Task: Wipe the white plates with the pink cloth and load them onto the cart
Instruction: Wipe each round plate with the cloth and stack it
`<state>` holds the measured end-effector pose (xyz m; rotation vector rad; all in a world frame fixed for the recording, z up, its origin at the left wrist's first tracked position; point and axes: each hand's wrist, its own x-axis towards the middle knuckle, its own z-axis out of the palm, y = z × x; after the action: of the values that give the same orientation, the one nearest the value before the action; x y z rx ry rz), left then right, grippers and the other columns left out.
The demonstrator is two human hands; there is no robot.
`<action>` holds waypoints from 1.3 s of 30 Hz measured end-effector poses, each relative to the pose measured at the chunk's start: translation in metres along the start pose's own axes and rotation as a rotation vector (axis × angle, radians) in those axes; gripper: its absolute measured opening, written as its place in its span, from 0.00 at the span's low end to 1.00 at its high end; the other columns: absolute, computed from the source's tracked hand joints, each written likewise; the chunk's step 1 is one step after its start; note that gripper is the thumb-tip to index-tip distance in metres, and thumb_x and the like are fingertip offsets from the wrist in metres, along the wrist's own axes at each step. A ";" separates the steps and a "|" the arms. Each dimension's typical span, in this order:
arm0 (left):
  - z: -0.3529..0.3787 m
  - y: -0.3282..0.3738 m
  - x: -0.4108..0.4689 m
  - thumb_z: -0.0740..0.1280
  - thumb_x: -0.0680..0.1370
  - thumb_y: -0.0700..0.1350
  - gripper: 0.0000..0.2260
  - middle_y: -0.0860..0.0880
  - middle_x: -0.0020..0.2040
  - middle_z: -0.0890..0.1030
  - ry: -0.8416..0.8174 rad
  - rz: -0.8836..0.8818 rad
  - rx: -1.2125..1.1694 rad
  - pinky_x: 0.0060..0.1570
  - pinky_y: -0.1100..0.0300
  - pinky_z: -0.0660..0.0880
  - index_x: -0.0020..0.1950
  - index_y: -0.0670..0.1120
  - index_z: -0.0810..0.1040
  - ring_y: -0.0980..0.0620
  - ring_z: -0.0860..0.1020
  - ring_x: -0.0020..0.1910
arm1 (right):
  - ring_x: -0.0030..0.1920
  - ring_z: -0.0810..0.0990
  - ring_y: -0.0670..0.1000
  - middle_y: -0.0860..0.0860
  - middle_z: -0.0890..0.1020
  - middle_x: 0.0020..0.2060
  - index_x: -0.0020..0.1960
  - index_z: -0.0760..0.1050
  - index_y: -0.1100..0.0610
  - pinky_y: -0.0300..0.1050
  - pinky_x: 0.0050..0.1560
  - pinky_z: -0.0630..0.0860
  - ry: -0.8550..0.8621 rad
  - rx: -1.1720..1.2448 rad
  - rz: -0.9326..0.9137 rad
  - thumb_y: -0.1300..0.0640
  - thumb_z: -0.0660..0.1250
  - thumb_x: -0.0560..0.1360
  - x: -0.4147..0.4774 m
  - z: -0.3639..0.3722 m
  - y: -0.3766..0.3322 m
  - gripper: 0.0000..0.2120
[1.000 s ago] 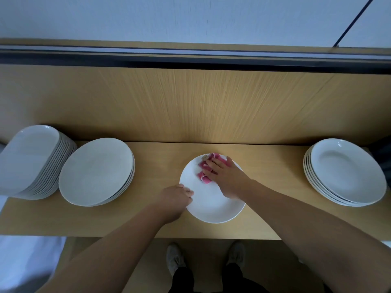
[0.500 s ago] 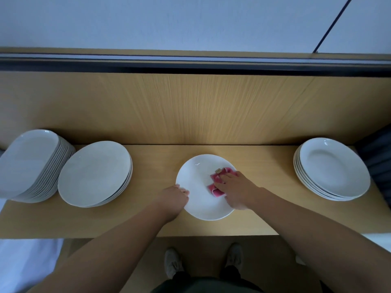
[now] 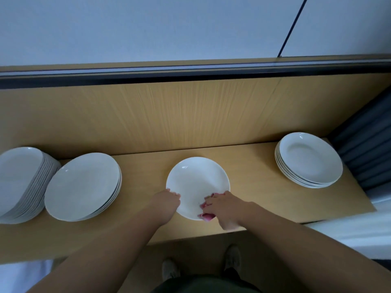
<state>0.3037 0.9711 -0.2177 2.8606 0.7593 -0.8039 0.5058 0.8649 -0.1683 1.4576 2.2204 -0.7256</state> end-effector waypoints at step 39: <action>-0.065 0.137 0.022 0.58 0.81 0.37 0.22 0.43 0.76 0.61 0.016 -0.426 -0.340 0.68 0.46 0.67 0.76 0.43 0.59 0.43 0.64 0.73 | 0.50 0.76 0.49 0.49 0.78 0.51 0.59 0.78 0.54 0.43 0.52 0.74 0.418 0.539 -0.001 0.66 0.59 0.76 -0.063 -0.068 0.122 0.17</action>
<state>0.4167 0.8744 -0.1808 2.4372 1.3869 -0.6118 0.6399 0.9009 -0.1037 2.0168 2.4396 -1.1784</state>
